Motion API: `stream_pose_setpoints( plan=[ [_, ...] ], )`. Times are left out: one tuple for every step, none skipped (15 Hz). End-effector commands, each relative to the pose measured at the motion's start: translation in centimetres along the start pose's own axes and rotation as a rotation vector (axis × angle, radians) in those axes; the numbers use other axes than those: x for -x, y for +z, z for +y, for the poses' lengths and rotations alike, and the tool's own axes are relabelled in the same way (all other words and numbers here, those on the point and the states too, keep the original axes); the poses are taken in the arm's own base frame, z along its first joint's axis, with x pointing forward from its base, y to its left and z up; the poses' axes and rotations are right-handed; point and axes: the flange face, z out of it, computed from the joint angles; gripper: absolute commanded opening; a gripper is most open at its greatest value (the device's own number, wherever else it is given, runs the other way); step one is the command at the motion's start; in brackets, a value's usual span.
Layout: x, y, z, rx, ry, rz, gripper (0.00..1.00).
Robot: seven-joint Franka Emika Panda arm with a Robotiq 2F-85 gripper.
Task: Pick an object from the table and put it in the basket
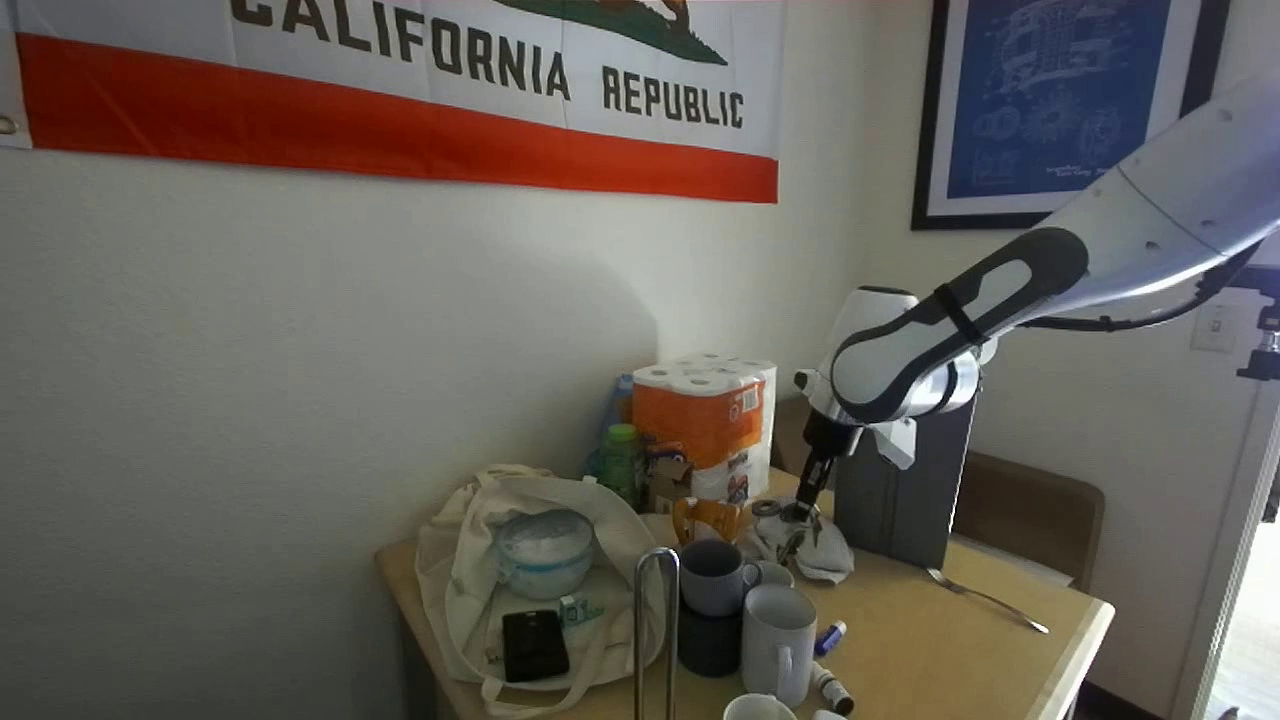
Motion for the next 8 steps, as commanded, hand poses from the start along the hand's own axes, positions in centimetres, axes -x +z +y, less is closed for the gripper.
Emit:
stream_pose_setpoints(
  plan=[
    [-1.8, -4.7, -3.2, 0.035, -0.038, -0.006, 0.05],
    [-2.5, -5.5, -4.1, 0.045, -0.058, -0.002, 0.05],
    [-3.5, -6.7, -5.2, 0.058, -0.072, 0.001, 0.05],
    [-4.5, -7.7, -6.1, 0.071, -0.087, 0.007, 0.05],
    [-5.4, -8.6, -7.1, 0.086, -0.099, 0.014, 0.05],
    [-6.6, -9.5, -8.0, 0.097, -0.114, 0.024, 0.05],
    [-7.5, -10.1, -8.9, 0.109, -0.127, 0.038, 0.05],
    [-8.6, -10.7, -9.6, 0.120, -0.141, 0.056, 0.05]
  ],
)
